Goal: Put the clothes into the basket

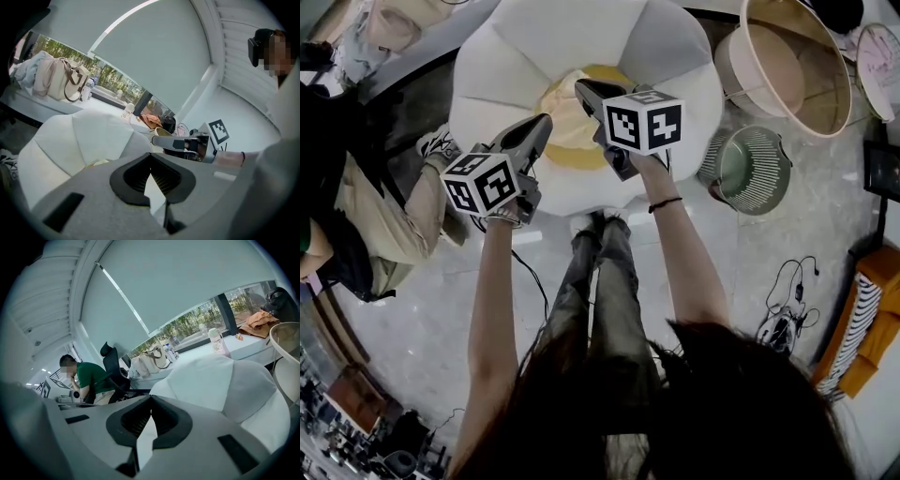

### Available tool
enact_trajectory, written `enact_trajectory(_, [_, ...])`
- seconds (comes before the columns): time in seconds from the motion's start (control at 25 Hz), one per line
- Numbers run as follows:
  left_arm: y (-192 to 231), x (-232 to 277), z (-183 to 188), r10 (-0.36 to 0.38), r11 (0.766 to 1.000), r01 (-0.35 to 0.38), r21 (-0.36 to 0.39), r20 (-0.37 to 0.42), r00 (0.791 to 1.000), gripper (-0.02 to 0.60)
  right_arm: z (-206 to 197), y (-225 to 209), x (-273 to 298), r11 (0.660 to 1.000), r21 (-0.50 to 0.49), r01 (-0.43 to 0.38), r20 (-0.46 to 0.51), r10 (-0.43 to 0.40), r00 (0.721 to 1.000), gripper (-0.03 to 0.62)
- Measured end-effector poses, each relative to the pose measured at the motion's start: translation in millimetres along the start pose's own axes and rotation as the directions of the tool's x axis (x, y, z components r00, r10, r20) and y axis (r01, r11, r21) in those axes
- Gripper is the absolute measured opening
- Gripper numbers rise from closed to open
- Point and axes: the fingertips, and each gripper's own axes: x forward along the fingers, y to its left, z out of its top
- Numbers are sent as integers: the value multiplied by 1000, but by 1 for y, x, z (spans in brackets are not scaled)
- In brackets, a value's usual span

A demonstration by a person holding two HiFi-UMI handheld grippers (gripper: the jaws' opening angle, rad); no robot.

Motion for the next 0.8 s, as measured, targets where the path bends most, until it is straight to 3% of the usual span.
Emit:
enact_trajectory(0.48, [45,35,-52,-12,998,11,-57,-8,1000,11,-66,-44,39,998,-67,12,-143,-22,990,9])
enact_trajectory(0.8, [81,42,-88,5,997,-9,-81,-47,999,11,-107,-70,69,997,-70,37,-188,-50,981,11])
